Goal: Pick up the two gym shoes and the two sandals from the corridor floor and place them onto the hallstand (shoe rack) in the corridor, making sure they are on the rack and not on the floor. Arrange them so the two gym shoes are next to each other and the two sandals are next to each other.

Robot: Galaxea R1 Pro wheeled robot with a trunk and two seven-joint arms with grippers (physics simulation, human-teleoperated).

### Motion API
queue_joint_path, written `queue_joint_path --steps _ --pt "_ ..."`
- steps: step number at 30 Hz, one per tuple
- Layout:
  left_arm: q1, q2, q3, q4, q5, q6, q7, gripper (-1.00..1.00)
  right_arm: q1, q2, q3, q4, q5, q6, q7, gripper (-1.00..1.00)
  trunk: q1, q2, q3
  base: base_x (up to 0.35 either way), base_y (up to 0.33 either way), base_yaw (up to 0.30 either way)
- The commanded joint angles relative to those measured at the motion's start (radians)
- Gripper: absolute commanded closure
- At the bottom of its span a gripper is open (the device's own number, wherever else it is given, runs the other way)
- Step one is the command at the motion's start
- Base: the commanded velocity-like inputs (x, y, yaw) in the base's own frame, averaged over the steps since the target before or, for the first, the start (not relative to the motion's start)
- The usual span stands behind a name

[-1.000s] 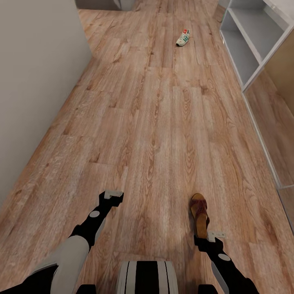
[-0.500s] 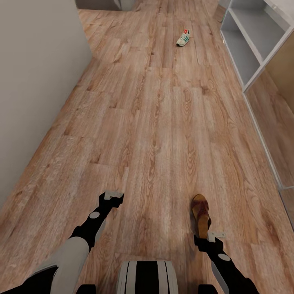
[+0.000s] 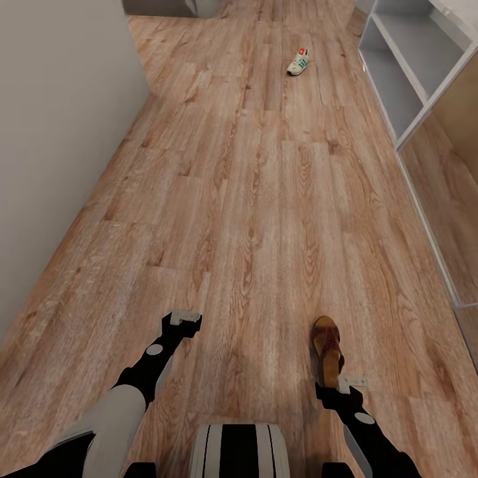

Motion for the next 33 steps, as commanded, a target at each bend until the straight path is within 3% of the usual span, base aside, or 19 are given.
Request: queue_joint_path --steps 1,7,15,33 --pt "0.0 -0.001 0.009 0.0 -0.007 -0.003 -0.007 -1.0 0.0 0.0 0.001 -0.001 -0.004 0.002 -0.003 -1.0 0.0 0.0 -0.001 0.001 0.002 0.0" --pt "0.0 -0.001 0.008 -0.001 -0.007 -0.003 -0.007 -1.0 0.0 -0.001 0.0 -0.002 -0.005 0.001 -0.003 -1.0 0.0 0.0 -0.001 0.0 0.0 0.0" --pt "0.0 -0.001 0.008 -0.001 -0.007 -0.003 -0.008 -1.0 0.0 -0.002 0.0 -0.002 -0.004 0.001 -0.003 -1.0 0.003 -0.002 -0.034 0.0 0.0 0.0" --pt "0.0 0.002 0.009 -0.001 -0.007 -0.005 -0.008 -1.0 0.0 -0.003 0.001 -0.003 -0.004 0.001 -0.003 -1.0 0.003 -0.002 -0.046 0.0 0.0 0.0"
